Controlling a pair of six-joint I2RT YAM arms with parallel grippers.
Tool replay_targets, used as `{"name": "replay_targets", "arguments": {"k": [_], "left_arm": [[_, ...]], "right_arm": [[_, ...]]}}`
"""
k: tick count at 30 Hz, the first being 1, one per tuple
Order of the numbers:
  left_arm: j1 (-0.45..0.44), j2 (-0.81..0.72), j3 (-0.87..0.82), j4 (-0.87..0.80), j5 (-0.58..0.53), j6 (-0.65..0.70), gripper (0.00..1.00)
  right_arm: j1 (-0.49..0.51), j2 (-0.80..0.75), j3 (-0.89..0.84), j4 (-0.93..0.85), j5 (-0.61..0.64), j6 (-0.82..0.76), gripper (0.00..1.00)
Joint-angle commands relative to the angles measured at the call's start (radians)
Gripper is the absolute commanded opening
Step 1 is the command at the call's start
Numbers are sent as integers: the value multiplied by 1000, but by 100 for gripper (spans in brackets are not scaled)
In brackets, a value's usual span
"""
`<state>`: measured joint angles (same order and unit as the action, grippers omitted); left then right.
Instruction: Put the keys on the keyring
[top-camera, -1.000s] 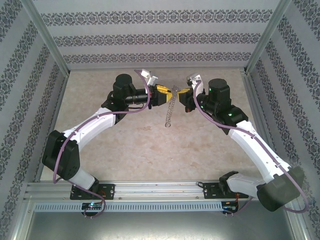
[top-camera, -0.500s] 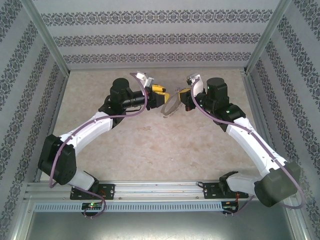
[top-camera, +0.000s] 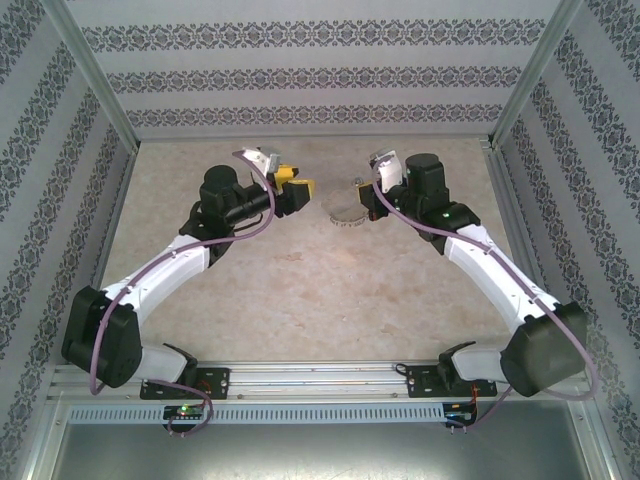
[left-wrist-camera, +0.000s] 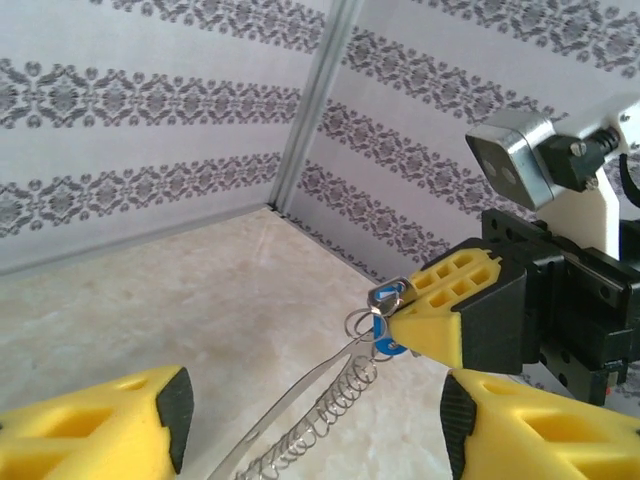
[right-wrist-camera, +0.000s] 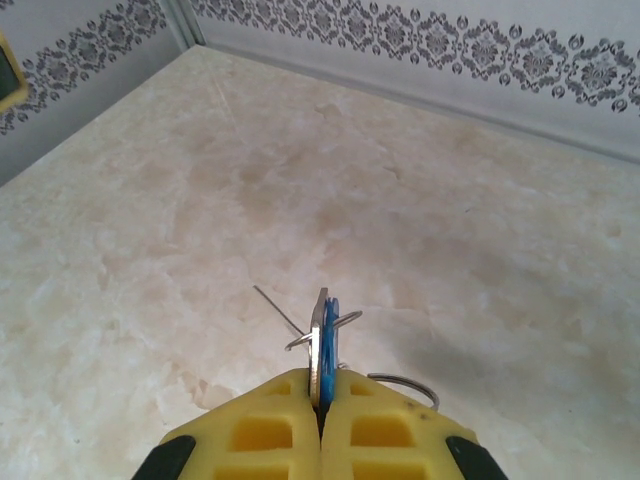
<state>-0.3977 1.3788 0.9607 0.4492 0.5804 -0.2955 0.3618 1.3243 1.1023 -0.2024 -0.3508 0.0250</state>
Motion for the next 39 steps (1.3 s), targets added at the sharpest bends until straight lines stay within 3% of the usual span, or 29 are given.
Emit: {"name": "replay_targets", "arguments": {"k": [1, 2, 3, 13, 25, 39], "left_arm": [[21, -23, -22, 54, -39, -11, 81], [27, -25, -27, 58, -43, -13, 97], [31, -25, -33, 60, -50, -15, 100], [76, -66, -88, 47, -161, -22, 100], [113, -92, -95, 12, -163, -19, 100], [115, -81, -102, 31, -109, -63, 100]], "right_arm": [[-6, 28, 40, 54, 13, -16, 0], [-6, 39, 46, 55, 14, -16, 0], [-8, 50, 52, 56, 15, -17, 0], [-23, 225, 189, 79, -14, -3, 0], [-17, 584, 528, 91, -101, 83, 0], [-5, 447, 74, 202, -29, 119, 0]]}}
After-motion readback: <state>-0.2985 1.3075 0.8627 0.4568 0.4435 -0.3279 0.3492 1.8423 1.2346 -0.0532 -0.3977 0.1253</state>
